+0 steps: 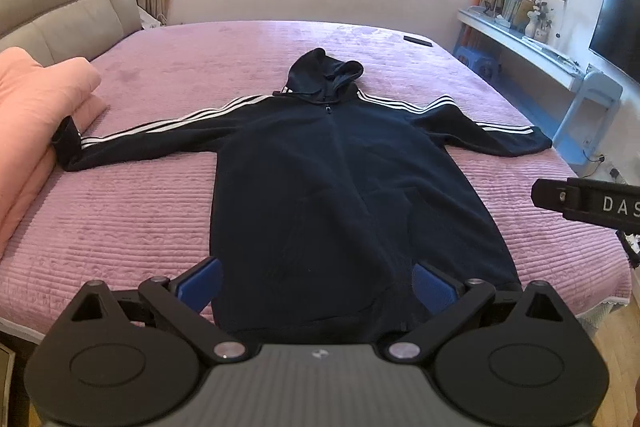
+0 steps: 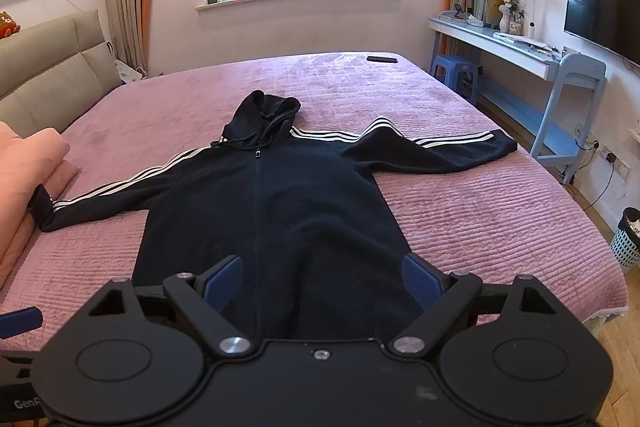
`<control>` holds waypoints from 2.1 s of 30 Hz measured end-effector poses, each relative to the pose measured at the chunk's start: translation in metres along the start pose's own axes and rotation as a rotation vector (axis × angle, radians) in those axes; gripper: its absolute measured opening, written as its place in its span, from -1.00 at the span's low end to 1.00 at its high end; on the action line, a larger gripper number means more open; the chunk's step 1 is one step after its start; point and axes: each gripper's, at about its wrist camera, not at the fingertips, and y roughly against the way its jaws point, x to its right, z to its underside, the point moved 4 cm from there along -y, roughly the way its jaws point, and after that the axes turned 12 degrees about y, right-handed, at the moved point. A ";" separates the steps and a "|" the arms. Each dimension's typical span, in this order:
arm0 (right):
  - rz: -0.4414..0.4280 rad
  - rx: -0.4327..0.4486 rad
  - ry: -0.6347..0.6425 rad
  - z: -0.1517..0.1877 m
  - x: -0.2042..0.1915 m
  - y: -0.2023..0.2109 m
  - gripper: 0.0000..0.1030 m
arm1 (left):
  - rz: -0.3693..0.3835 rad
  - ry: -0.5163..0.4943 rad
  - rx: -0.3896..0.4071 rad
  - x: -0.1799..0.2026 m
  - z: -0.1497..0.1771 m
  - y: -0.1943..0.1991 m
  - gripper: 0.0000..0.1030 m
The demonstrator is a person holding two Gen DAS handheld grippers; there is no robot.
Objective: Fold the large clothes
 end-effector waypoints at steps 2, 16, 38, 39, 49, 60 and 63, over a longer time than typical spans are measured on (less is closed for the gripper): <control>0.005 0.004 0.002 -0.001 0.000 0.001 1.00 | -0.015 -0.006 0.013 0.000 0.000 0.001 0.98; 0.043 -0.023 -0.064 0.010 0.023 -0.026 1.00 | 0.024 0.064 0.014 -0.018 -0.004 -0.010 0.90; 0.202 -0.049 -0.405 -0.017 0.195 -0.345 0.99 | 0.160 0.107 0.267 0.046 -0.161 -0.281 0.96; 0.222 -0.054 -0.401 -0.024 0.207 -0.350 0.99 | 0.157 0.108 0.233 0.051 -0.168 -0.289 0.96; 0.297 -0.133 -0.402 -0.071 0.377 -0.426 1.00 | 0.056 0.140 0.086 0.102 -0.217 -0.328 0.96; 0.216 -0.218 -0.739 -0.048 0.525 -0.536 0.96 | -0.032 0.139 0.040 0.170 -0.240 -0.361 0.96; 0.201 -0.208 -0.799 -0.043 0.540 -0.554 0.86 | -0.051 0.135 0.042 0.180 -0.245 -0.367 0.96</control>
